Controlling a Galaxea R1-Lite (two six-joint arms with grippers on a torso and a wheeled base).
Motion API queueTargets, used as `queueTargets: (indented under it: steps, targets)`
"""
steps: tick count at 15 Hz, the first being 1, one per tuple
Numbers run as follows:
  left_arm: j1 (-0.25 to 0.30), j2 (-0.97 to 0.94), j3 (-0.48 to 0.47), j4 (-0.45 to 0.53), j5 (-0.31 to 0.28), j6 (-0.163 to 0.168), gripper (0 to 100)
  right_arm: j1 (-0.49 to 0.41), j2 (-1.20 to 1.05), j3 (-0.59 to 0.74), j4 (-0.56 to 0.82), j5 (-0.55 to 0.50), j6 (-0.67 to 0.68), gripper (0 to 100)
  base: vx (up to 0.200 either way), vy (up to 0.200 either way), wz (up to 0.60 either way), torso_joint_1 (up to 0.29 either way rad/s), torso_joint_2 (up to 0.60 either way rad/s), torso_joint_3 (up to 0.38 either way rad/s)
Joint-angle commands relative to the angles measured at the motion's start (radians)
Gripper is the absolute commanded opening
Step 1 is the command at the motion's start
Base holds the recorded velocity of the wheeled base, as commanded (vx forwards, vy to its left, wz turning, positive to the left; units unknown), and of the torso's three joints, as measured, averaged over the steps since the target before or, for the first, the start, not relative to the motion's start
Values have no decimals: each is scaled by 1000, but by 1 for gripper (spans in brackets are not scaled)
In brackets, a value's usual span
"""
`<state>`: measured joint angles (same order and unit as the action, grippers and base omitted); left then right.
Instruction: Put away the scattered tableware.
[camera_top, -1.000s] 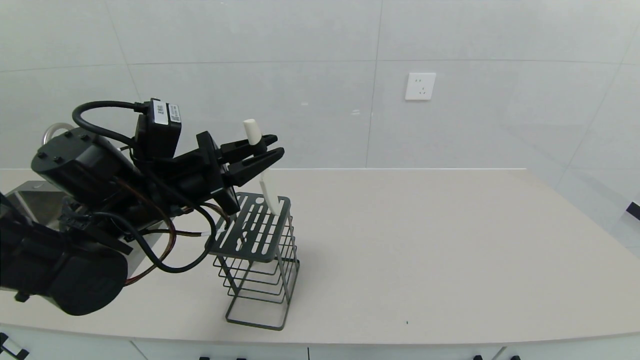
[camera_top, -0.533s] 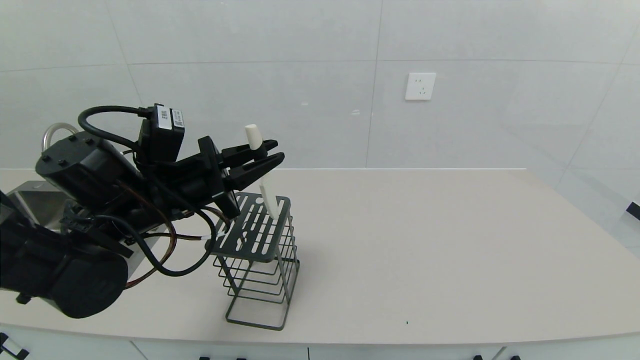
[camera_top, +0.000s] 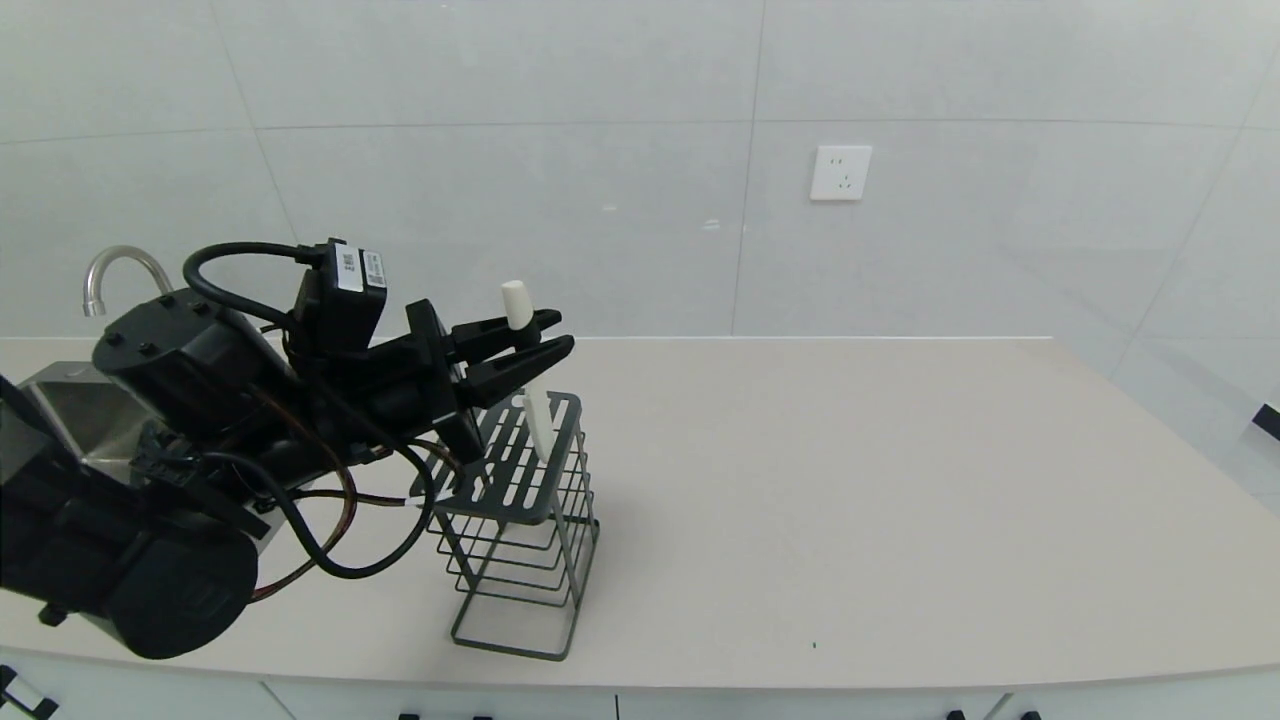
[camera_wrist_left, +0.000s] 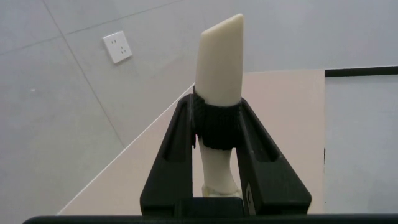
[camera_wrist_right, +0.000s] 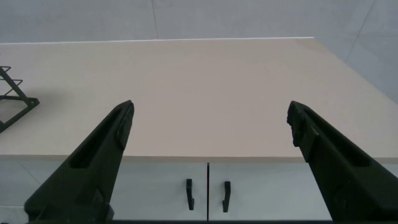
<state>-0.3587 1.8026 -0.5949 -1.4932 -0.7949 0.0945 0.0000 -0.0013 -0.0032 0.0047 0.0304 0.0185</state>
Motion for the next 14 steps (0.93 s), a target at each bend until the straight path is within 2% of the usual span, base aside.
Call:
queueTargets:
  steps: [1, 14]
  targets:
    - [0, 29, -2, -7, 2, 4, 0, 0, 1, 0, 0, 0, 0, 100, 0, 0, 0, 0, 0, 0]
    - [1, 93, 3, -15, 8, 4, 0, 0, 1, 0, 0, 0, 0, 100, 0, 0, 0, 0, 0, 0]
